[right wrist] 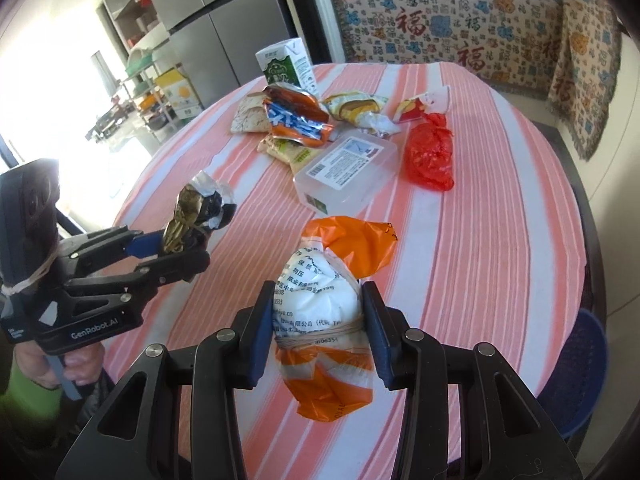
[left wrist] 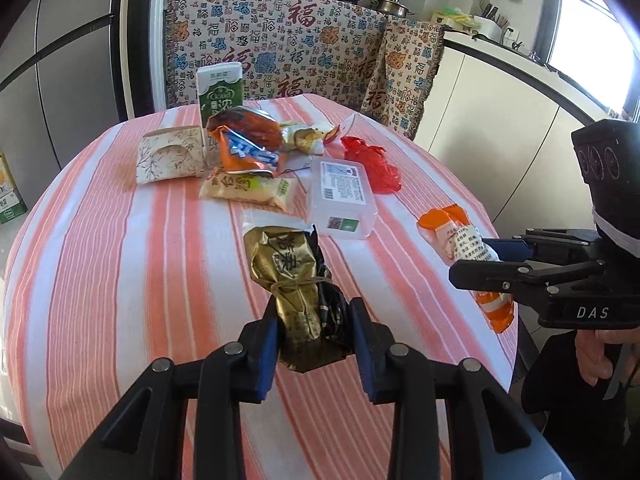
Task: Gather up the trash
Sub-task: 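Carry the gold packet and orange wrapper over the blue wastebasket and release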
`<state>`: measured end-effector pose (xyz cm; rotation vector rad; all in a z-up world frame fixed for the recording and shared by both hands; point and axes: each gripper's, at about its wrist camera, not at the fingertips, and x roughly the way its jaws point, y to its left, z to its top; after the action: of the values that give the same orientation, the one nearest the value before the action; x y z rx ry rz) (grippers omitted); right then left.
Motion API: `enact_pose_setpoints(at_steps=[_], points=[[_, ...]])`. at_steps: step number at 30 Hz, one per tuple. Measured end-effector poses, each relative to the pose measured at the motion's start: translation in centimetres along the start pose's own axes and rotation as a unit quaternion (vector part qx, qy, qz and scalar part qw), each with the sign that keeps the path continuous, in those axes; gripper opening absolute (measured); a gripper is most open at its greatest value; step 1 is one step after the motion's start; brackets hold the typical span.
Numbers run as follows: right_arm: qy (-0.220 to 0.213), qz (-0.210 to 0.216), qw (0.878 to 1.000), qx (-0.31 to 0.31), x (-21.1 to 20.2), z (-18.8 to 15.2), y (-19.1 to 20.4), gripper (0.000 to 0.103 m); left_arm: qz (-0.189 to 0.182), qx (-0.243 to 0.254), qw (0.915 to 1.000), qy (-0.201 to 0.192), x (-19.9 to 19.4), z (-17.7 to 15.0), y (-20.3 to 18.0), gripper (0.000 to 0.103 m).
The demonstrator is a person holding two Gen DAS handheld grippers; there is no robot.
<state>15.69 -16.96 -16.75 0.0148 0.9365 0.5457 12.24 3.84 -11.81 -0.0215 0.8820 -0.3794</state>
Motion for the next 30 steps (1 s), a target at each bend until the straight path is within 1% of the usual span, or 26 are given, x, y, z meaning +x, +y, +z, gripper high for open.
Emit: enact_pose_setpoints(at_steps=[8,12,15,17,21,25,30], points=[[-0.020,-0.001,0.999,0.031,-1.6,-0.6,-3.3,0.043,-0.015,0.021,0.9996,0.005,1.1,1.1,-3.8,0.033],[-0.037,-0.014,0.998,0.054,-3.7,-0.7,-6.6,0.043,-0.039,0.036,0.9986,0.006,1.8,2.7,-6.4,0.033],[-0.049,-0.043,0.995,0.070,-6.0,-0.8,-10.1,0.043,-0.064,0.055,0.9964,0.005,2.4,4.2,-9.2,0.033],[-0.055,-0.069,0.993,0.082,-7.7,-1.0,-12.9,0.043,-0.083,0.069,0.9942,0.004,2.9,5.3,-11.4,0.033],[-0.060,-0.124,0.984,0.114,-11.0,-1.7,-18.9,0.043,-0.122,0.101,0.9874,0.006,4.7,7.4,-16.7,0.033],[-0.063,-0.167,0.973,0.144,-13.3,-2.8,-23.8,0.043,-0.154,0.126,0.9799,0.018,7.8,8.8,-22.4,0.033],[-0.054,-0.192,0.963,0.183,-13.9,-5.0,-28.5,0.043,-0.193,0.136,0.9707,0.046,12.5,9.5,-28.1,0.033]])
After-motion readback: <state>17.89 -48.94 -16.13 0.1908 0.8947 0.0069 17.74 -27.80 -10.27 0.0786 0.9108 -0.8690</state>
